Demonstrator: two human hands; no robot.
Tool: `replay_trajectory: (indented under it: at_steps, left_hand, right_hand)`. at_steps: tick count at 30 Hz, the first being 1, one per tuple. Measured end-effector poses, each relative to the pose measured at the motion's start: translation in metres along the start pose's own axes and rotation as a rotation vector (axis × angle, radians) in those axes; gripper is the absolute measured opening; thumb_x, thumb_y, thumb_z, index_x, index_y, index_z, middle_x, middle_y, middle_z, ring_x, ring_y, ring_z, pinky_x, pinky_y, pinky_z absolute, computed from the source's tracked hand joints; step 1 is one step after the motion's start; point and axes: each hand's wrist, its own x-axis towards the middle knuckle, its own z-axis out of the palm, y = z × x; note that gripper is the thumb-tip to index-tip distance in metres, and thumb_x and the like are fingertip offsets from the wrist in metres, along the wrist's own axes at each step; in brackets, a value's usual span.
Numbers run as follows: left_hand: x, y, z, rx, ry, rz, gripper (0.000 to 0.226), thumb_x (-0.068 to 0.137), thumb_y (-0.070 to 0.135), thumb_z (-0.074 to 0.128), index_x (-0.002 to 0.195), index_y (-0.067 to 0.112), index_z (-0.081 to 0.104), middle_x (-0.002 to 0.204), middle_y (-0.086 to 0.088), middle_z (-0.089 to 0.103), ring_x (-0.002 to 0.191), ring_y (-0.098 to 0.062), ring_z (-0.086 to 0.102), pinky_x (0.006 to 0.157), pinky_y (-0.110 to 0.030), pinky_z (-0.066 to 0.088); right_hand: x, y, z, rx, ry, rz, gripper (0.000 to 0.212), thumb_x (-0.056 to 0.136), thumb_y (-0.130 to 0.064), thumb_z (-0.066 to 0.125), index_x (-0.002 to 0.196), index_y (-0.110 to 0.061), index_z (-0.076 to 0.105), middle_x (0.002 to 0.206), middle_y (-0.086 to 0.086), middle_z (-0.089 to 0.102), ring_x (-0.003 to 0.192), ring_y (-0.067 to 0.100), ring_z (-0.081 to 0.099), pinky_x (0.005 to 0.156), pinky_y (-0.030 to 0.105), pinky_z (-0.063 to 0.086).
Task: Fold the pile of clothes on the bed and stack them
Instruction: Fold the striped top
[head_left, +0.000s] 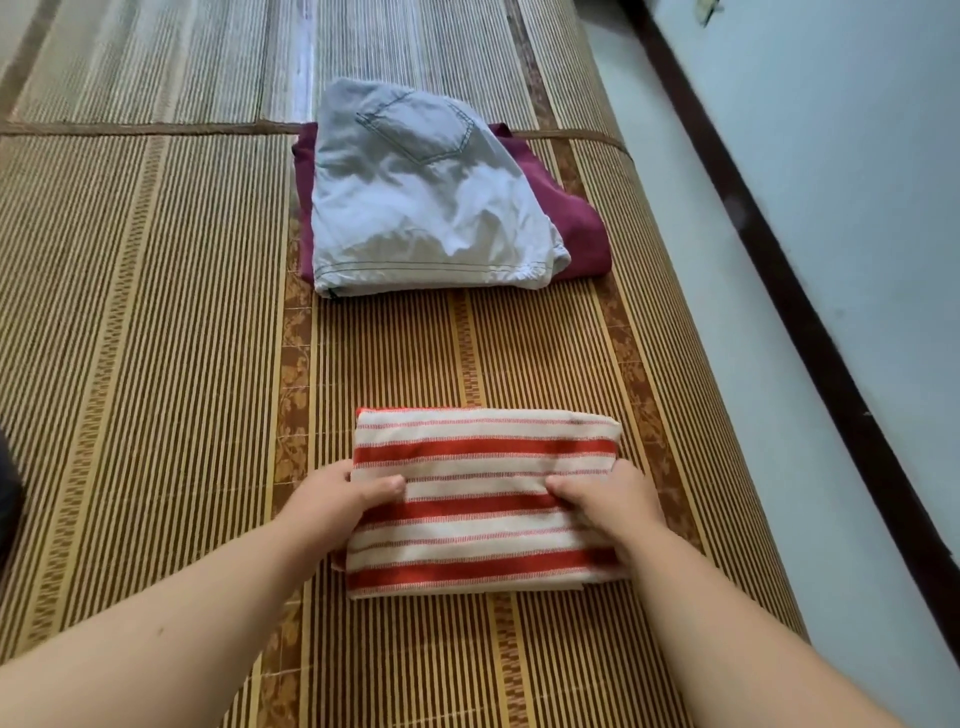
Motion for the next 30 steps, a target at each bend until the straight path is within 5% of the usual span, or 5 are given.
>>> replay_trajectory:
  at_steps: [4, 9, 21, 25, 30]
  left_hand:
    - [0.001, -0.004, -0.002, -0.123, -0.075, -0.025, 0.024, 0.089, 0.029, 0.063, 0.110, 0.017, 0.061, 0.093, -0.001, 0.075, 0.084, -0.020, 0.073, 0.084, -0.047, 0.055]
    - [0.007, 0.007, -0.016, -0.259, -0.017, 0.037, 0.022, 0.091, 0.026, 0.060, 0.112, 0.028, 0.057, 0.094, -0.001, 0.075, 0.086, -0.025, 0.073, 0.082, -0.051, 0.056]
    - [0.076, 0.222, -0.126, -0.403, 0.187, 0.414, 0.033, 0.091, 0.033, 0.058, 0.120, 0.018, 0.049, 0.110, -0.013, 0.067, 0.085, -0.032, 0.072, 0.069, -0.044, 0.059]
    - [0.116, 0.255, -0.133, 0.228, 0.499, 0.295, 0.088, 0.085, 0.056, 0.057, 0.152, 0.030, 0.008, 0.156, -0.020, 0.022, 0.120, -0.041, 0.049, 0.094, -0.054, 0.048]
    - [0.162, 0.235, -0.110, 0.953, 0.493, 0.432, 0.105, 0.072, 0.079, 0.050, 0.146, 0.046, -0.017, 0.158, -0.002, -0.024, 0.146, -0.029, -0.017, 0.117, -0.056, 0.002]
  right_hand:
    - [-0.007, -0.012, -0.002, 0.048, -0.150, -0.043, 0.007, 0.082, -0.023, 0.072, 0.088, -0.020, 0.071, 0.081, -0.005, 0.075, 0.076, 0.015, 0.071, 0.072, 0.036, 0.053]
    - [-0.017, -0.035, -0.009, 0.158, -0.287, -0.100, 0.020, 0.085, -0.013, 0.068, 0.103, -0.010, 0.061, 0.090, 0.004, 0.075, 0.081, 0.022, 0.073, 0.080, 0.049, 0.058]
    - [0.079, -0.293, -0.053, 0.079, 0.060, -0.636, 0.052, 0.081, -0.031, 0.074, 0.123, -0.019, 0.047, 0.109, -0.002, 0.062, 0.101, 0.024, 0.063, 0.086, 0.042, 0.051]
    - [0.119, -0.315, -0.020, -0.289, 0.202, -0.606, 0.092, 0.084, -0.048, 0.066, 0.153, -0.029, 0.007, 0.153, 0.008, 0.031, 0.137, 0.033, 0.035, 0.111, 0.054, 0.030]
    - [0.153, -0.293, 0.037, -0.709, 0.063, -0.749, 0.094, 0.083, -0.061, 0.059, 0.151, -0.039, -0.002, 0.162, 0.000, -0.006, 0.148, 0.031, -0.002, 0.115, 0.063, 0.013]
